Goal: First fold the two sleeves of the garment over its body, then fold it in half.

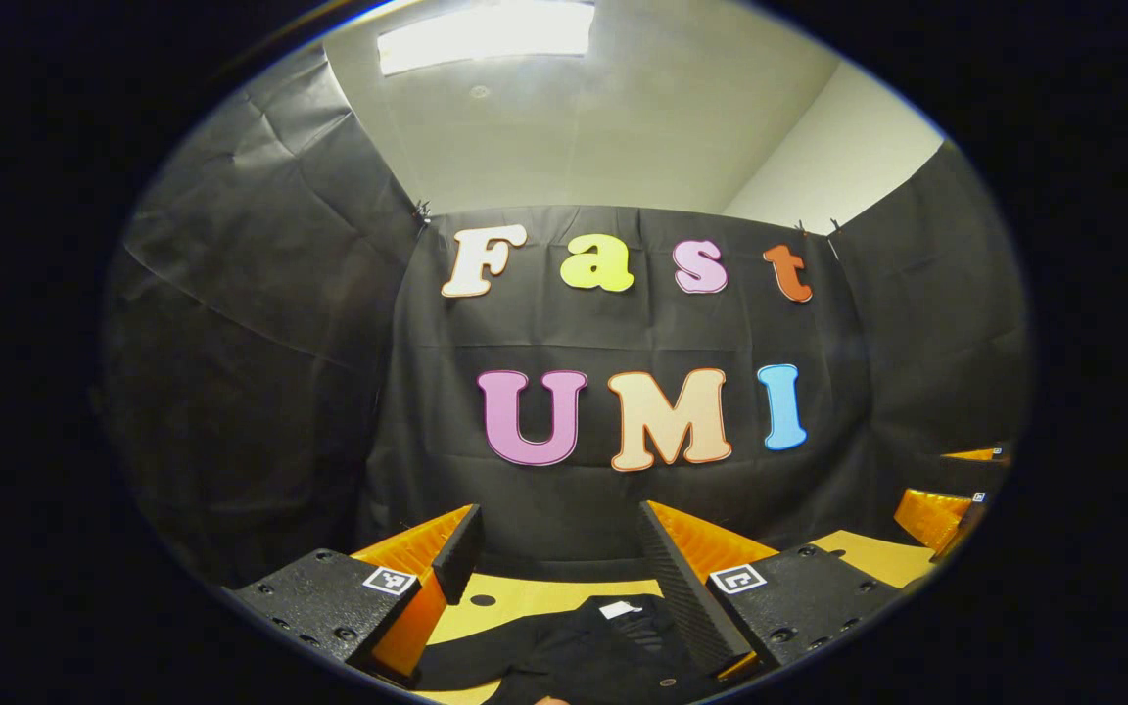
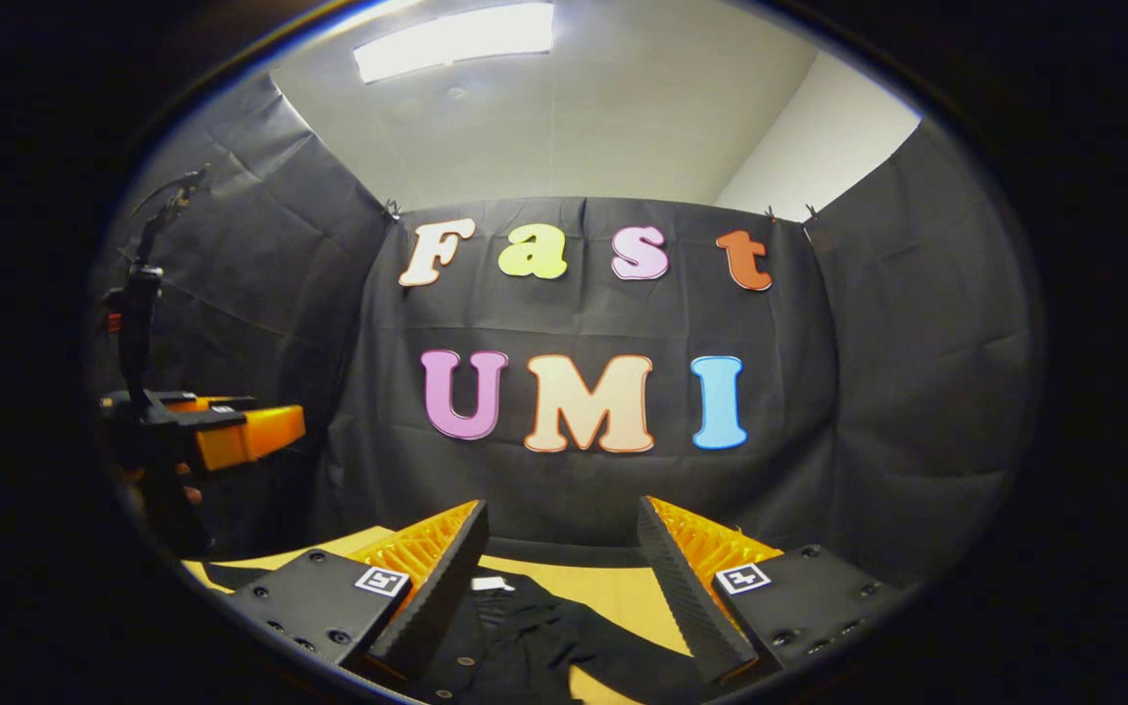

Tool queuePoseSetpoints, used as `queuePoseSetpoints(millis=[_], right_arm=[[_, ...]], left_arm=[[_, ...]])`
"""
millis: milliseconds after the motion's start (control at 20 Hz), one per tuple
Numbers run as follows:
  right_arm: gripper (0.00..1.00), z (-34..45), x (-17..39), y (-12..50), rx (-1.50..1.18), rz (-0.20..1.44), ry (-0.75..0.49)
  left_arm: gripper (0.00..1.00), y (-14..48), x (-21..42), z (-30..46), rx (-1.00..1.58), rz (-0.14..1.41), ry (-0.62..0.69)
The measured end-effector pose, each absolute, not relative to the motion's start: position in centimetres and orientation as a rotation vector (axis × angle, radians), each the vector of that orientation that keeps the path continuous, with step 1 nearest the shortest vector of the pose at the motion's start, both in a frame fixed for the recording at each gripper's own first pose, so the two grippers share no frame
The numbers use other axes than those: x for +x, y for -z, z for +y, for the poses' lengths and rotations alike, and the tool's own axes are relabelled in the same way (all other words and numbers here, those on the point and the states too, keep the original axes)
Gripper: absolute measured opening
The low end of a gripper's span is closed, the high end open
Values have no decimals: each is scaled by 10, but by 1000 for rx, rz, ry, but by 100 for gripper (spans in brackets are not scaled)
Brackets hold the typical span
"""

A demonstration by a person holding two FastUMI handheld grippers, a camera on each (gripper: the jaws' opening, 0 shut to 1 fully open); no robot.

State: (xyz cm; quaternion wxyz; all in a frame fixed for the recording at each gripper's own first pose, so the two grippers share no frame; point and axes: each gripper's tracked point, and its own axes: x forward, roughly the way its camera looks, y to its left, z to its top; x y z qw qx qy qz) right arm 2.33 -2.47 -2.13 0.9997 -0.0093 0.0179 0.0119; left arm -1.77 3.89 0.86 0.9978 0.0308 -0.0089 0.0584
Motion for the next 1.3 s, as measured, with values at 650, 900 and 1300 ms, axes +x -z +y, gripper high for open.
queuePoseSetpoints(millis=[650, 900, 1300], right_arm=[[99, -217, 38, 132, -118, 286, 192], [98, -266, 22, 216, -102, 487, 207], [99, -294, -36, 347, -12, 874, 150]], left_arm=[[92, -7, -18, 10, 97, 4, -181], [93, -3, -22, -8, 111, 16, -214], [92, 11, -34, -45, 117, 41, -234]])
